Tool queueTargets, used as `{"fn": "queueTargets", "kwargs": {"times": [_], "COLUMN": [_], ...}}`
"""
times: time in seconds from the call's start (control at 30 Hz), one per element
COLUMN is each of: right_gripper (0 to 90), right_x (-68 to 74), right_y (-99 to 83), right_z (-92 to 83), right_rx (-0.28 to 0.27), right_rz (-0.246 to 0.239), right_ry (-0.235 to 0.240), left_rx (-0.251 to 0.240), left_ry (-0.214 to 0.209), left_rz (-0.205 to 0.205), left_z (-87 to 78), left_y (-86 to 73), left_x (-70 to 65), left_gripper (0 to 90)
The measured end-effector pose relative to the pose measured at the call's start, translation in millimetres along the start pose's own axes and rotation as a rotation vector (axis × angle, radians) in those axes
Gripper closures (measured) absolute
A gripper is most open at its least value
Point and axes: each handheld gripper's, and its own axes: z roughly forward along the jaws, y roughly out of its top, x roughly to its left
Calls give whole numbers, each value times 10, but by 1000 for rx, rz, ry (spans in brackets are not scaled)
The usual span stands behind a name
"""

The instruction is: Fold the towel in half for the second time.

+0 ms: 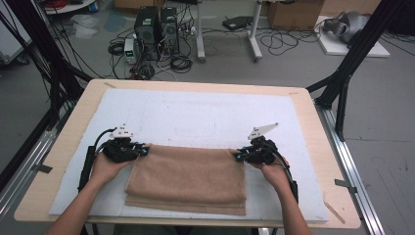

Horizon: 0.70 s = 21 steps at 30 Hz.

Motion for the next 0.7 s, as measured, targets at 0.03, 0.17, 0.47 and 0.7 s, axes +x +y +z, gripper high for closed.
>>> {"fn": "queueTargets", "kwargs": {"times": [0.03,0.17,0.47,0.7], "right_gripper": [788,791,674,535], "right_x": [-20,-191,-680,-708], "right_y": [32,226,874,797], "right_z": [-13,-79,-95,-7], "right_rx": [-6,-53,-71,-43], "right_rz": [-5,5,17,98], "right_ry": [-15,-50,-177,-152], "left_rx": [-23,-89,-114,-83], "left_ry": [14,67,198,158], "left_rz": [-5,-28,-43,-73], "left_z": [-9,-8,208,193], "left_y": [33,233,740,596], "left_x": [6,90,432,470], "left_gripper": [777,781,710,529]}}
